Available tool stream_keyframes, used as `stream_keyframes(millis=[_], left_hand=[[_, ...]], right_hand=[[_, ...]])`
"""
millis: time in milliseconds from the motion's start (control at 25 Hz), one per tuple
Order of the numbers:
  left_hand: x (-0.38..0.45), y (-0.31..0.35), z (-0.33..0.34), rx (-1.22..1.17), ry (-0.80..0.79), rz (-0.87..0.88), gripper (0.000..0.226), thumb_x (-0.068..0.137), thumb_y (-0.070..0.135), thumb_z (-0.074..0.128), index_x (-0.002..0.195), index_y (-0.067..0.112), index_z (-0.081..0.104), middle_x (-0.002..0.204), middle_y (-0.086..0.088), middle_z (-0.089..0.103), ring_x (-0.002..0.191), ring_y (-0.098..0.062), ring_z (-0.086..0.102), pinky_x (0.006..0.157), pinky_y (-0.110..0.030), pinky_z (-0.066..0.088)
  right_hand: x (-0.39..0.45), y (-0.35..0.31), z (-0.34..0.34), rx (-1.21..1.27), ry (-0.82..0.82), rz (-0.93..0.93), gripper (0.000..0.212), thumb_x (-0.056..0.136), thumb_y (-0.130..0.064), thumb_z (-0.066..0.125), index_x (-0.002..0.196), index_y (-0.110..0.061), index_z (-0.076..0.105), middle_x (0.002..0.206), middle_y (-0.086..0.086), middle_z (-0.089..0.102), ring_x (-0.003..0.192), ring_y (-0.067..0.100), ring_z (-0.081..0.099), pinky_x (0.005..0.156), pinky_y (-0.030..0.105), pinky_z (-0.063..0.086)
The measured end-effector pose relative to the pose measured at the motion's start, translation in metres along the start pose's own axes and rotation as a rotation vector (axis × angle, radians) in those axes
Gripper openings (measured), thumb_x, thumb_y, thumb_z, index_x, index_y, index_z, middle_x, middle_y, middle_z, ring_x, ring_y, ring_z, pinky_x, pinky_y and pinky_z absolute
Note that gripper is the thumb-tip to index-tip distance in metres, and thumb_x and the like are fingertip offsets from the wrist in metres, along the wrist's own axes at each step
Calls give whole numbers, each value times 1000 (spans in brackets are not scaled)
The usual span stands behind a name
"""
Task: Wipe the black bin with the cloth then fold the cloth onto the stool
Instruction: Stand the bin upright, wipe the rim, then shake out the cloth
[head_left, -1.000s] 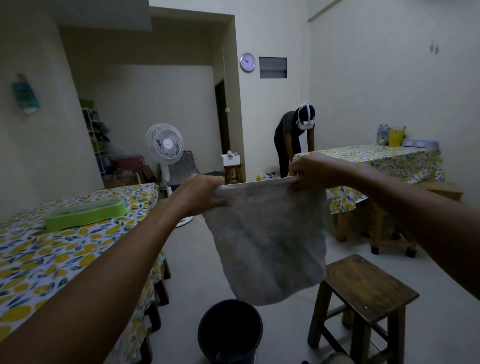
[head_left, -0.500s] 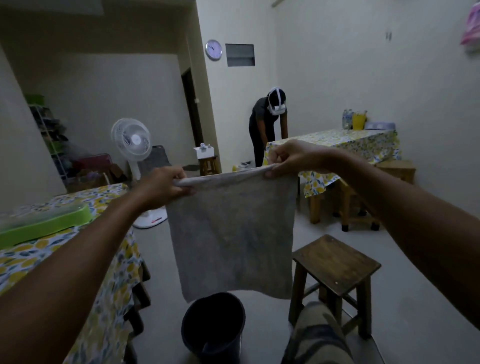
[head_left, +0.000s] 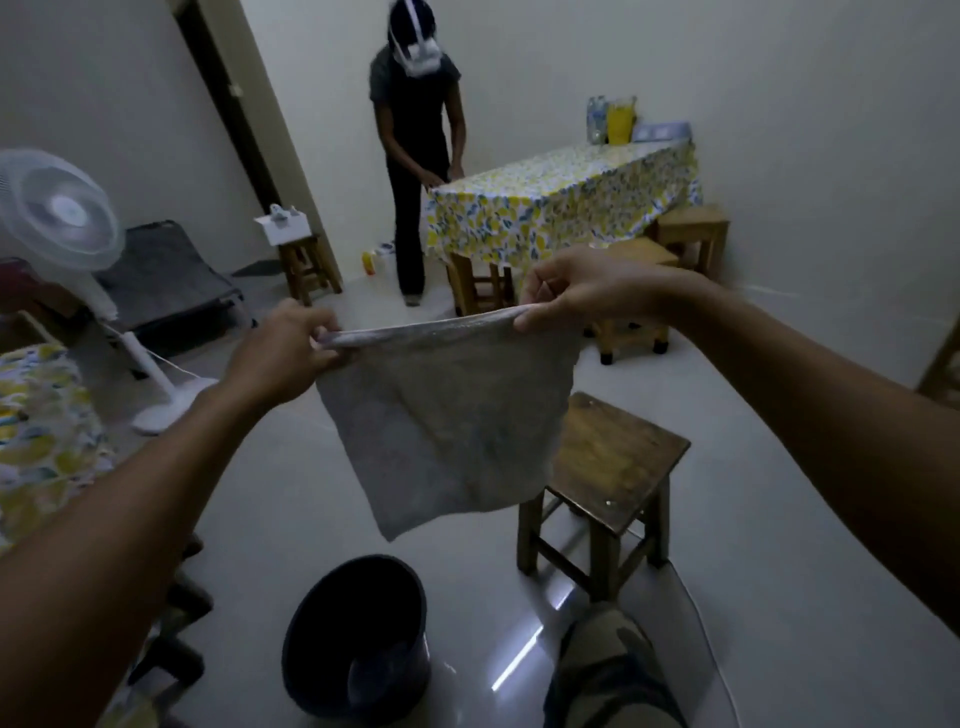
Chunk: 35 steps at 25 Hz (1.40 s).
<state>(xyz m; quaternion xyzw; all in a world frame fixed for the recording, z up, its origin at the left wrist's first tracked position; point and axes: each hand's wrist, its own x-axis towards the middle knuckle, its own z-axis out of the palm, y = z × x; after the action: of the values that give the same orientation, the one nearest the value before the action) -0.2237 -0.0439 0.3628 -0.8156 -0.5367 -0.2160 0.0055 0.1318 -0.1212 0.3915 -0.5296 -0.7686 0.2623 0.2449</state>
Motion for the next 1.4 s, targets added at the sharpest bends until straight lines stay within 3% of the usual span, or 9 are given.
stream_keyframes(millis=[160,400,560,680,880,1040,1200,1400], left_hand=[[45,13,85,22,-29,-23,12,90,35,70,97,26,65,103,-6,54,87,-23,52,66,-38,44],[75,24,194,-7,-137,-37,12,89,36,71,96,27,68,102,-7,55,86,-21,52,66,-37,42],[70,20,212,-27,-146,-92,16,87,42,73,93,27,68,99,-5,54,86,-21,51,68,-37,42],[68,9,207,-26,-128,-101,24,85,48,72,92,25,68,95,-4,62,82,-22,58,60,-34,43],[68,0,211,6,-129,-195,30,83,61,68,97,35,62,89,1,67,81,-26,63,69,-38,52],[79,14,257,-77,-179,-211,33,87,68,56,97,37,59,78,7,72,75,-20,69,75,-43,59],[101,49,325,-114,-236,-178,26,89,62,51,91,37,59,79,7,73,75,-21,71,78,-44,58],[132,88,403,-172,-197,-173,19,96,48,55,97,30,63,92,-3,75,87,-26,70,71,-33,45]], right_hand=[[5,79,18,104,-3,115,20,88,-34,78,94,-18,69,84,-6,64,69,-3,60,60,22,48],[-3,161,58,192,0,231,21,87,-39,77,93,-21,68,90,-1,67,78,6,62,67,30,51],[-2,162,69,234,-5,241,20,88,-36,78,93,-19,69,87,0,66,73,3,59,67,32,47],[-1,154,77,256,-14,208,22,88,-35,78,95,-16,70,93,12,69,76,8,59,67,34,46],[-2,161,93,285,-15,218,23,88,-37,78,96,-17,71,96,13,69,78,11,61,69,33,48],[-13,200,99,333,42,323,24,87,-33,79,96,-12,72,91,16,67,76,12,59,67,33,46],[-21,260,104,352,138,470,21,88,-33,77,95,-14,71,85,3,63,77,12,58,60,22,47],[-20,337,114,310,344,636,21,85,-35,79,91,-16,72,82,-1,63,77,11,55,67,32,45]])
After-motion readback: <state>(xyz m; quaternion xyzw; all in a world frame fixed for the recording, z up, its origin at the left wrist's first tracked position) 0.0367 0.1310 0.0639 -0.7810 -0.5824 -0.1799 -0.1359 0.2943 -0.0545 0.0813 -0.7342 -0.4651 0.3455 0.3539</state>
